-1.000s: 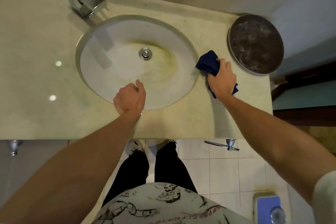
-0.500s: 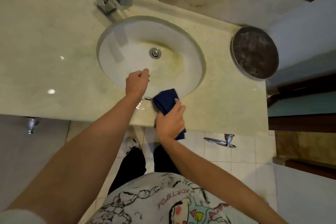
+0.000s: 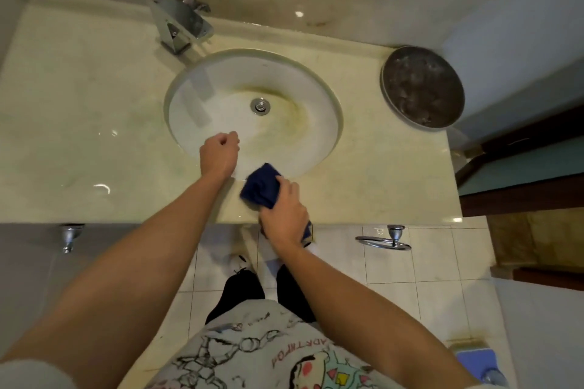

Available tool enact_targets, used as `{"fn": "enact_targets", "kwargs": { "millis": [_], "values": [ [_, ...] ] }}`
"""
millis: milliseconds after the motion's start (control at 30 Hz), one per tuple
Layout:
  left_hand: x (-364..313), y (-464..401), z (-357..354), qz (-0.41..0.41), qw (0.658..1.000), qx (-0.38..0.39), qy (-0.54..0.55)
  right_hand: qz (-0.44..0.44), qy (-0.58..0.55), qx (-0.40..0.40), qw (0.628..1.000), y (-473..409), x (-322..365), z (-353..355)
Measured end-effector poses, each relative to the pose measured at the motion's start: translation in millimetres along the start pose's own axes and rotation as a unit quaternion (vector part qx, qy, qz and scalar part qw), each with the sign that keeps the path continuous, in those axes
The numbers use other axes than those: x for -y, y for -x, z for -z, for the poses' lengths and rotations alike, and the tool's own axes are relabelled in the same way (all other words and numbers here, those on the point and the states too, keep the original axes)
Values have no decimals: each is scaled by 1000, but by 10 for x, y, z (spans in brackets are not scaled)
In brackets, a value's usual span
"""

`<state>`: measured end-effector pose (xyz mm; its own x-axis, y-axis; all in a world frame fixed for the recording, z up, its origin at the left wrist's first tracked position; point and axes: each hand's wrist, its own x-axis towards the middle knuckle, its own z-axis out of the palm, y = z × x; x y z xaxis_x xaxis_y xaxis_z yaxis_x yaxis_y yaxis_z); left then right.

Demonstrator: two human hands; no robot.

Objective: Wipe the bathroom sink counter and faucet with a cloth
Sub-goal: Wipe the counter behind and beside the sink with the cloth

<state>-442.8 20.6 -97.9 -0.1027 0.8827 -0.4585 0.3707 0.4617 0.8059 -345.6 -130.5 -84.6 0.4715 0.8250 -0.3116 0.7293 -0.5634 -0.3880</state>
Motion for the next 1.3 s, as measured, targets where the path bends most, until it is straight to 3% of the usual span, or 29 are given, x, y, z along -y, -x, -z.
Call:
{"fn": "enact_targets", "kwargs": {
  "millis": [200, 400, 733, 1100, 1300],
  "values": [
    [18, 153, -329, 26, 995, -37, -94, -61, 50, -45, 996, -310, -1168, 599],
    [-54, 103, -458, 45, 983, -86, -156, -11, 130, -18, 991, -633, -1544, 827],
    [20, 43, -721, 56, 955, -172, -235, 97, 170, -7, 981, -1857, -1387, 1107],
    [52, -57, -792, 104, 934, -172, -295, 228, 172, -35, 958, -3410, -859, 1324],
    [65, -64, -814, 114, 922, -183, -321, 235, 147, -70, 958, -4131, -470, 1323]
  ]
}}
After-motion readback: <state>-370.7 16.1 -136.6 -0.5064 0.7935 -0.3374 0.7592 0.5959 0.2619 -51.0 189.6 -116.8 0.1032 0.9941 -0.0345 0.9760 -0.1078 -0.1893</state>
